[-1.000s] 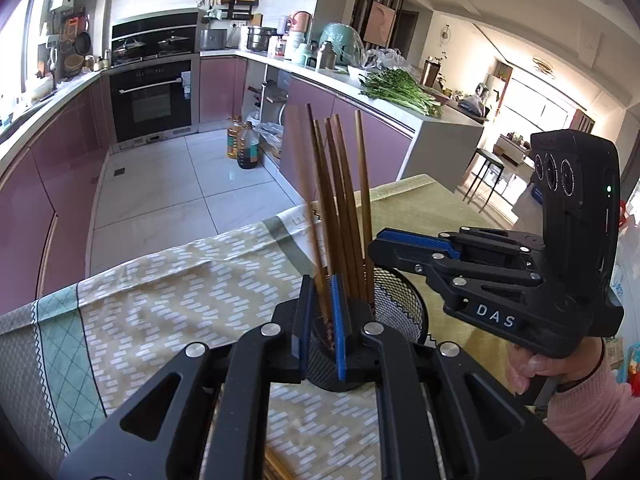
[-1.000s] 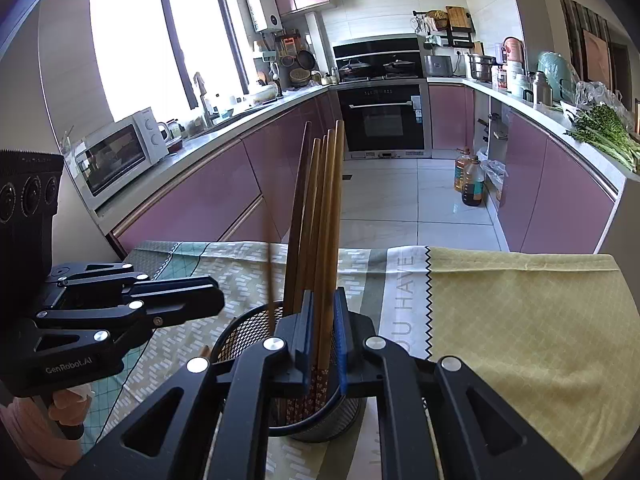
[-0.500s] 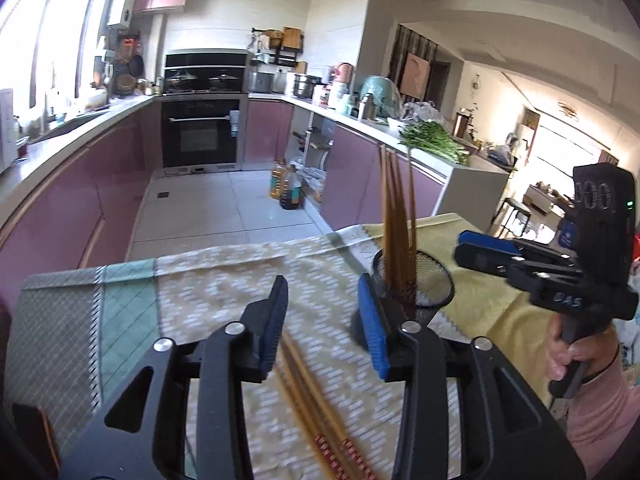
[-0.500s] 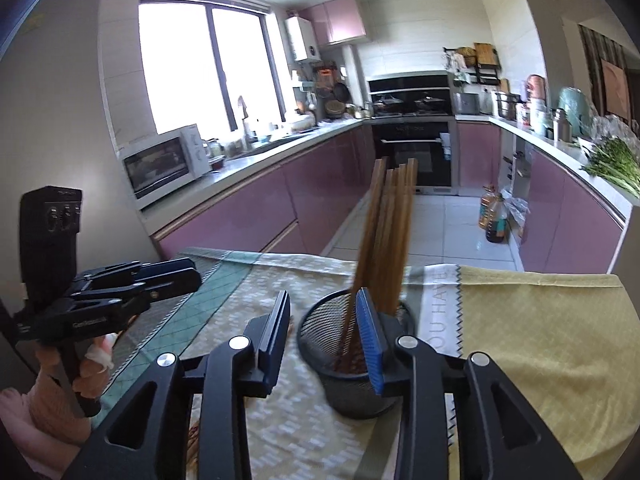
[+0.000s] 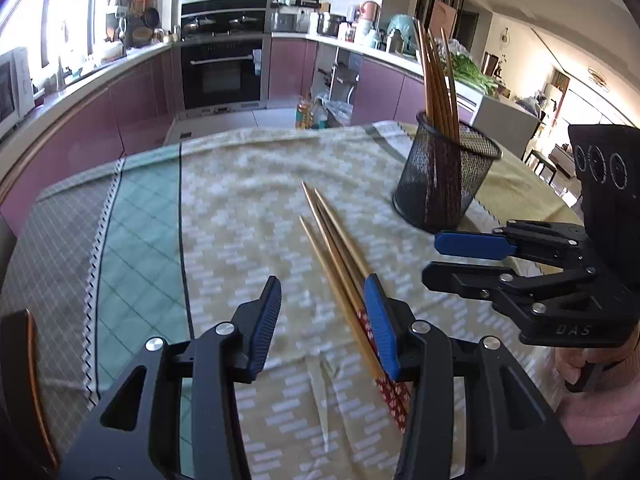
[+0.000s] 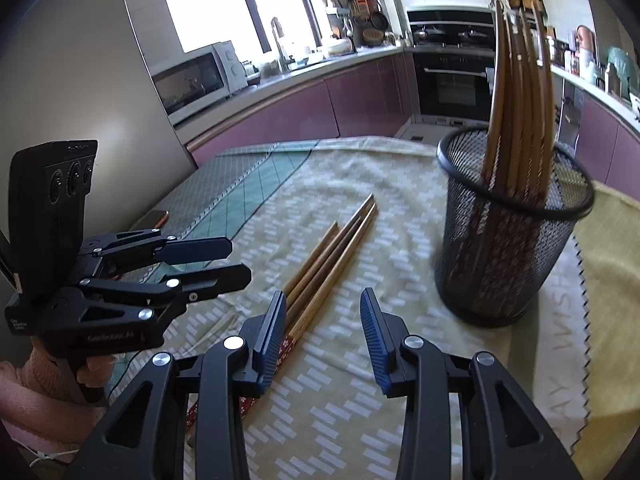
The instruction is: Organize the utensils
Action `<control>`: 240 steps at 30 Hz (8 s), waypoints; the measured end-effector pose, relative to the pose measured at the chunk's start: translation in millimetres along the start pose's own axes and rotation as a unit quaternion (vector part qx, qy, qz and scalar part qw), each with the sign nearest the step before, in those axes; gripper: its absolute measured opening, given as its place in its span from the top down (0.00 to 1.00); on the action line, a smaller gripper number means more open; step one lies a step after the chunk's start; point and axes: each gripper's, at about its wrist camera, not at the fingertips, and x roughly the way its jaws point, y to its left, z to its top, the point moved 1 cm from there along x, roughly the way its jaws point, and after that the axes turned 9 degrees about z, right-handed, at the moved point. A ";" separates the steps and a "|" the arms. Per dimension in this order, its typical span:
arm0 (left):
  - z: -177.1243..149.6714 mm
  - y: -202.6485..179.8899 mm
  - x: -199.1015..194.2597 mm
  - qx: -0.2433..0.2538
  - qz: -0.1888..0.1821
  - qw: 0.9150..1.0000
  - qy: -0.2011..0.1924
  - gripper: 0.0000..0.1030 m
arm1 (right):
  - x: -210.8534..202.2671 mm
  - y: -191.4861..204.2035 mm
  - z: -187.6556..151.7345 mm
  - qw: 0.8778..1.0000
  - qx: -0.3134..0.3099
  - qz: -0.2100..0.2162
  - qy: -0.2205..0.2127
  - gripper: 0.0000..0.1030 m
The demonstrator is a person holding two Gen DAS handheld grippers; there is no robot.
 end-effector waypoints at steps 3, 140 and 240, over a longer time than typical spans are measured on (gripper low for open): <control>-7.9 -2.4 6.1 0.006 -0.002 1.000 0.015 0.58 | 8.0 0.7 -4.3 1.000 0.004 -0.003 0.012 0.65; 41.0 -6.5 -32.0 -0.004 -0.051 0.998 -0.020 0.93 | -46.6 -3.5 23.8 0.998 -0.023 0.001 -0.062 0.94; 160.1 -66.4 -67.5 -0.017 -0.138 0.977 -0.160 0.93 | -111.4 -44.1 88.7 0.978 -0.037 -0.055 -0.196 0.94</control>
